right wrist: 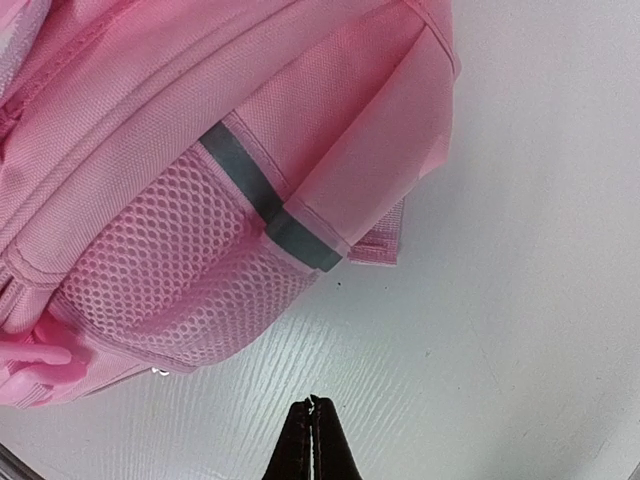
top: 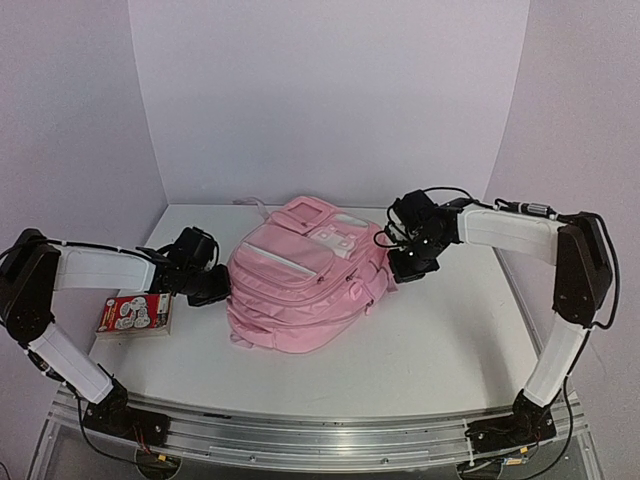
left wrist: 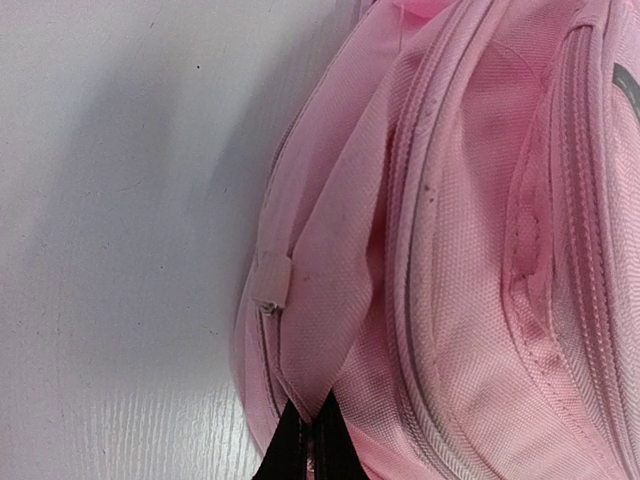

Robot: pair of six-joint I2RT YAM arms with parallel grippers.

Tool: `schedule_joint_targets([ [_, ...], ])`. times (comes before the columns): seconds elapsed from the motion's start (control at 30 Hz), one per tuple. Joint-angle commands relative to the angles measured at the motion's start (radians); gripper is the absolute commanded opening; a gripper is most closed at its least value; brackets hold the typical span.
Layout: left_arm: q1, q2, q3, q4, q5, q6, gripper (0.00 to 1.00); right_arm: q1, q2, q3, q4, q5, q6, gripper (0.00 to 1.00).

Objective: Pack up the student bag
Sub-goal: Zip the student bag at the center of the board.

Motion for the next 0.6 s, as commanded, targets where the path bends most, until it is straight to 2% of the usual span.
schedule_joint_targets([
  [0.0,0.027,-0.052,-0.069,-0.034,0.022,0.035,0.0,-0.001,-0.041,0.001,0.04,-0.05,-0.051,0.0],
  [0.03,0.027,-0.07,-0.085,-0.007,0.043,0.041,0.0,-0.001,-0.071,-0.029,0.072,-0.071,-0.058,0.01],
  [0.1,0.02,-0.108,-0.111,0.029,0.099,0.057,0.0,-0.001,-0.146,-0.117,0.167,-0.215,-0.117,0.21],
  [0.13,0.014,-0.129,-0.123,0.039,0.11,0.061,0.0,-0.001,-0.176,-0.162,0.214,-0.334,-0.179,0.31],
  [0.2,0.008,-0.165,-0.14,0.05,0.113,0.067,0.0,-0.001,-0.193,-0.209,0.261,-0.549,-0.293,0.39],
  [0.23,0.007,-0.175,-0.146,0.048,0.106,0.068,0.0,-0.001,-0.187,-0.212,0.269,-0.599,-0.338,0.41],
  [0.4,0.008,-0.162,-0.134,0.024,0.098,0.086,0.0,-0.001,-0.075,-0.107,0.274,-0.617,-0.425,0.43],
  [0.57,0.007,-0.161,-0.129,0.016,0.089,0.098,0.0,-0.001,0.026,-0.012,0.271,-0.521,-0.51,0.47],
])
